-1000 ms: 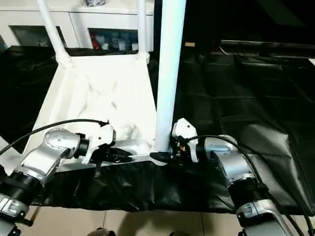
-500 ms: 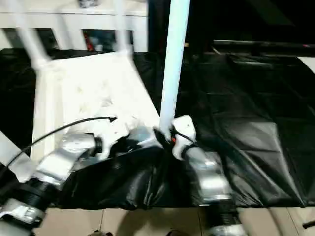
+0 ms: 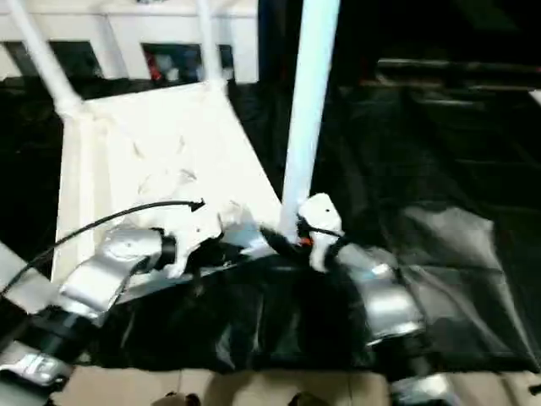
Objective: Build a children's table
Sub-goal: Rotate leg to tighten
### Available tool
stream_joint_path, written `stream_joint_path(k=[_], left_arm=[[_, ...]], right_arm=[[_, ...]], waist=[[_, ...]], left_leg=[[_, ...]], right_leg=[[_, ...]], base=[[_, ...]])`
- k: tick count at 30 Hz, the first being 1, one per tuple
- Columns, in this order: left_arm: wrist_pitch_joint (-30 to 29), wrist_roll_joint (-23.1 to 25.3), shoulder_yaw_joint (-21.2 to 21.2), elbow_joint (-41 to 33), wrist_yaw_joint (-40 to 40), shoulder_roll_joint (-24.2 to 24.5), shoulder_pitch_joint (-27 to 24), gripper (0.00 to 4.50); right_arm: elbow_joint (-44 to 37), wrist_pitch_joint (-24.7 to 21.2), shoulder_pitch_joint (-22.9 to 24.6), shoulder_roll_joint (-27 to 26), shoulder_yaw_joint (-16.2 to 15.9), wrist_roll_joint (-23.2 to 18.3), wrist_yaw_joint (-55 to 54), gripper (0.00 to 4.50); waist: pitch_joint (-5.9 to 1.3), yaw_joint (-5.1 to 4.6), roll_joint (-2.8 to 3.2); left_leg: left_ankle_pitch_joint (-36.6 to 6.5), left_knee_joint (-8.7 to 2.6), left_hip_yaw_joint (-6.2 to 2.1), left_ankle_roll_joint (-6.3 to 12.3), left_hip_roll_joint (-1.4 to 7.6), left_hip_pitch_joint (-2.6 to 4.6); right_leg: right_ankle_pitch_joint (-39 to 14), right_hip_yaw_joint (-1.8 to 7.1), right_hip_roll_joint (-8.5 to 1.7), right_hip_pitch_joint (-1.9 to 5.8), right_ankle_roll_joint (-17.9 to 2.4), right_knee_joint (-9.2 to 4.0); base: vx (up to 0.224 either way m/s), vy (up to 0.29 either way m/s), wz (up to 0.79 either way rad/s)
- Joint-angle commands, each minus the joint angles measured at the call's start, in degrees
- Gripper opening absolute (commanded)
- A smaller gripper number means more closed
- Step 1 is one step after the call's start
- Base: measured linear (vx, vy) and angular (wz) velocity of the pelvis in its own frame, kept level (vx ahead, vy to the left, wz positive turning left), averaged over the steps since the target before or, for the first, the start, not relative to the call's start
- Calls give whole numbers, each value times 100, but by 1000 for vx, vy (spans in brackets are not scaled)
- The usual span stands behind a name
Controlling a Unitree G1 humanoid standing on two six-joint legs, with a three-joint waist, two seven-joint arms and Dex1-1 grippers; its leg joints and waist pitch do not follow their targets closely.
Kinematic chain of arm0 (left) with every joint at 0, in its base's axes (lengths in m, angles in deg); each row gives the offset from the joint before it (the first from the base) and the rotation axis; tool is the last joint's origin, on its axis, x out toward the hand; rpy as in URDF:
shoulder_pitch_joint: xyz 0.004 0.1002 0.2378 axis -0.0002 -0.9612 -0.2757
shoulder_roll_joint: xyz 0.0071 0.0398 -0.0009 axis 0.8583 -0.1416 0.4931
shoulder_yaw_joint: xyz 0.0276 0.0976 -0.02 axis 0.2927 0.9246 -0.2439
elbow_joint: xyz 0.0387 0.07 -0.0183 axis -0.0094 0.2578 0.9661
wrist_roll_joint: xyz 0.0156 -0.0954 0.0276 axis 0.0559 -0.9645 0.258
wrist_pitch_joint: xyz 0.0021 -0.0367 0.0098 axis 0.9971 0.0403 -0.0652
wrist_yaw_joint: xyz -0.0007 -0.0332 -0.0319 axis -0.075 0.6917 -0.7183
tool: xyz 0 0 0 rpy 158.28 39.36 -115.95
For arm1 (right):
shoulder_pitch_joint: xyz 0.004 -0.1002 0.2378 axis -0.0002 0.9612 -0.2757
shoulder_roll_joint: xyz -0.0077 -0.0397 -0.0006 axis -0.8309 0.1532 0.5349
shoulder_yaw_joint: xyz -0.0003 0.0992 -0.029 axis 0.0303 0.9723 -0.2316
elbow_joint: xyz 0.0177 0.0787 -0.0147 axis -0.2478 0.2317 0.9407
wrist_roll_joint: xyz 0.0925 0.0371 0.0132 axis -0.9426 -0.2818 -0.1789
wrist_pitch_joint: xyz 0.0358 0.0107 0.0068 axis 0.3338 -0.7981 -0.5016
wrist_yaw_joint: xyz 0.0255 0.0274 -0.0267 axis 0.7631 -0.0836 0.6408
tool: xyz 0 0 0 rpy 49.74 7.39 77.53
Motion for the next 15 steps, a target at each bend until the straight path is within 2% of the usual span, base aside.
stream_joint_path(k=[1,3,5,7,10,13,15], left_arm=[[141,-31,336,36,-577,78,-104,0],[203,-31,323,87,-706,183,-75,0],[236,-25,323,125,-758,232,-53,0],[332,-94,295,238,-948,370,3,0],[392,-115,294,327,-1026,456,65,0],[405,-138,296,372,-1101,501,114,0],[451,-133,282,451,-1157,521,168,0]], right_arm=[[175,-53,-41,182,-196,-125,763,351],[204,-54,-106,344,-241,-219,1162,351],[230,-42,-142,417,-270,-254,1337,351],[250,-96,-236,604,-395,-403,1900,328],[292,-133,-313,691,-491,-473,2265,315],[334,-91,-363,740,-579,-471,2519,284],[412,-56,-427,739,-606,-477,2693,272]], waist=[[-284,-25,-15],[-273,-17,-19],[-262,-1,-22],[-250,17,-37],[-237,37,-30],[-248,64,-42],[-263,77,-44]], left_leg=[[-433,-257,39,727,71,43],[-484,-255,41,806,82,43],[-578,-264,49,793,102,55],[-781,-279,53,721,117,59],[-920,-293,61,620,132,77],[-842,-286,67,571,132,75],[-740,-272,69,605,129,77]], right_leg=[[827,170,-218,280,-1639,-193],[738,159,-223,298,-1711,-192],[447,150,-228,292,-1709,-208],[26,150,-243,295,-1686,-231],[-298,163,-253,270,-1664,-254],[-258,173,-258,273,-1672,-235],[-117,174,-259,278,-1693,-220]], base=[[0,0,0],[0,0,0],[0,0,0],[0,0,0],[0,0,0],[0,0,0],[0,0,0]])
